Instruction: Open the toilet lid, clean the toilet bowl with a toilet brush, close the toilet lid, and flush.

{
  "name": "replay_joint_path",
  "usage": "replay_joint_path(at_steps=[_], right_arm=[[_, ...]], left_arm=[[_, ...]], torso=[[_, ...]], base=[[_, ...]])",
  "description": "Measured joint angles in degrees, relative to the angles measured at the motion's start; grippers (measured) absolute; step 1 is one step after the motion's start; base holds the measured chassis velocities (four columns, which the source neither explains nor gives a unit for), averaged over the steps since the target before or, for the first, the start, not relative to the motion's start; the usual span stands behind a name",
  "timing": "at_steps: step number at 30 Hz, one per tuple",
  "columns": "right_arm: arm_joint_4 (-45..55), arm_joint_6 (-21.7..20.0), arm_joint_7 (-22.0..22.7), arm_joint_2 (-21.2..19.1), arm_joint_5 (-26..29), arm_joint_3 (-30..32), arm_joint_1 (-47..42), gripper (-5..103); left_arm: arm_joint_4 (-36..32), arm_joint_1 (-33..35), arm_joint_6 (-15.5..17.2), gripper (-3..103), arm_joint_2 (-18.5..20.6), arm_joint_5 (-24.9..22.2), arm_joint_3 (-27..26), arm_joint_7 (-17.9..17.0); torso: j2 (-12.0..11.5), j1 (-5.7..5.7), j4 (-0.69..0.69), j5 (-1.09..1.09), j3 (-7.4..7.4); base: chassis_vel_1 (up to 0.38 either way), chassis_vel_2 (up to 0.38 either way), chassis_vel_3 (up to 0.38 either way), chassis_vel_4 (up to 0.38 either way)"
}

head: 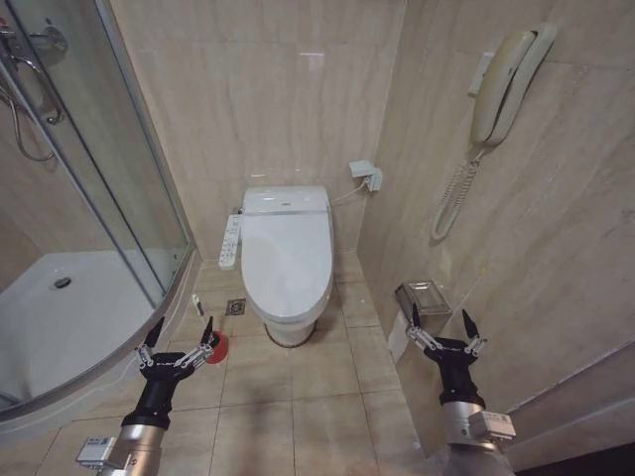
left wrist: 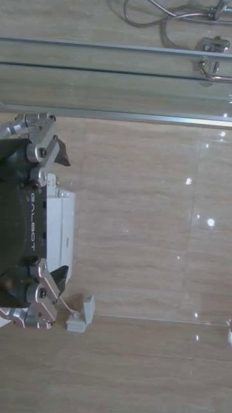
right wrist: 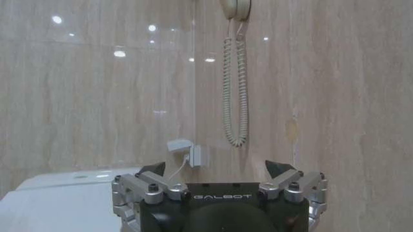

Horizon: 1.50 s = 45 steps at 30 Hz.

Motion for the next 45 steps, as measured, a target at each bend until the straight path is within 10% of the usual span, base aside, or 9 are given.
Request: replay_joint_path(at_steps=[45], right_arm=[[0.0, 0.0, 0.0, 0.0, 0.0, 0.0, 0.0, 100]], left_arm=[[0.0, 0.01, 0.0, 100, 0.0, 0.0, 0.0, 0.0]], torso=[[0.0, -0.02, 0.01, 0.0, -0.01]], base=[[0.002, 0.002, -0.001, -0.002]])
